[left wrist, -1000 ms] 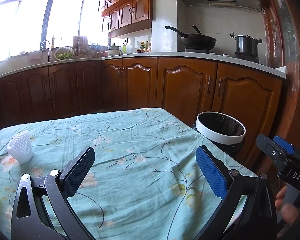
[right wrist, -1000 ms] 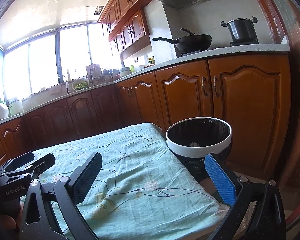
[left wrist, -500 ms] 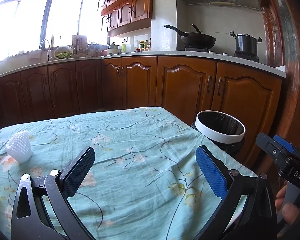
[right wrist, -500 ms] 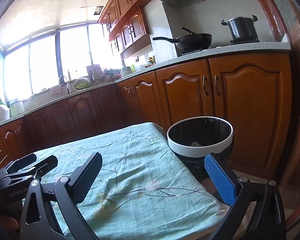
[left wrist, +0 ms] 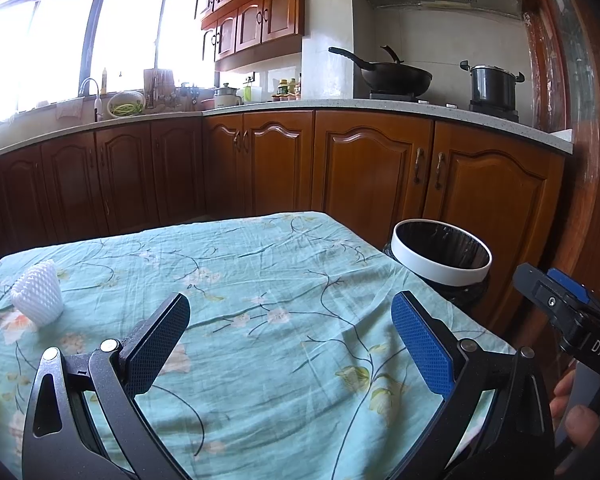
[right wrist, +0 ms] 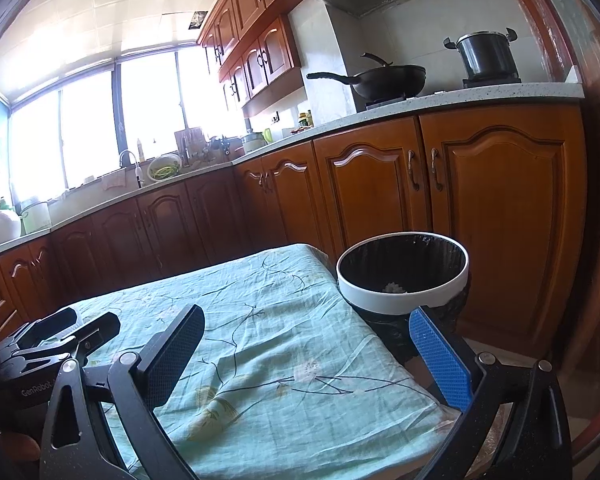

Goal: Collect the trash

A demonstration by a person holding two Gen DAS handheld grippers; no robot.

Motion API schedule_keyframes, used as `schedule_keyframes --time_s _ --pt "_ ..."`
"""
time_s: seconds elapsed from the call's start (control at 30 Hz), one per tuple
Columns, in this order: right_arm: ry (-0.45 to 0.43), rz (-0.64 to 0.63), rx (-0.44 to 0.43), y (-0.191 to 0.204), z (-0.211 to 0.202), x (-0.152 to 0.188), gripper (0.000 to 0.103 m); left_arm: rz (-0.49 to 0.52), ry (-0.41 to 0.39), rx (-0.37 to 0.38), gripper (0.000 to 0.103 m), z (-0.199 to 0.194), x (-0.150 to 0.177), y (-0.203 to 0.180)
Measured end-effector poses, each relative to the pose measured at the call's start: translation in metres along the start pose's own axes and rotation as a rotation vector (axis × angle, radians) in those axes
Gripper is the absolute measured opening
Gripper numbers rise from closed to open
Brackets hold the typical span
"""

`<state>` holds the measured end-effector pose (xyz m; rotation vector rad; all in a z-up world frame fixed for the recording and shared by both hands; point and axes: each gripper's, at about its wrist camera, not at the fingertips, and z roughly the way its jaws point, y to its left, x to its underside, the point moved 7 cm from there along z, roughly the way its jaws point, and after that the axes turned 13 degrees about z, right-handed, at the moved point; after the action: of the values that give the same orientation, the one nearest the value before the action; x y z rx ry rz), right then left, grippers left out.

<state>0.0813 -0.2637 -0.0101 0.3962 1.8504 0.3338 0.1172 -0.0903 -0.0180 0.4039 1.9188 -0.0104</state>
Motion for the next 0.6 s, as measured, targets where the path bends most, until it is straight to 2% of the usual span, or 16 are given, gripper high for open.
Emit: schedule_keyframes --time_s 0.6 --pt "0.019 0.018 -0.010 -0.0030 0.0058 -0.0010 0.103 0.003 0.009 0.000 0.103 0.0036 0.0024 -0.0014"
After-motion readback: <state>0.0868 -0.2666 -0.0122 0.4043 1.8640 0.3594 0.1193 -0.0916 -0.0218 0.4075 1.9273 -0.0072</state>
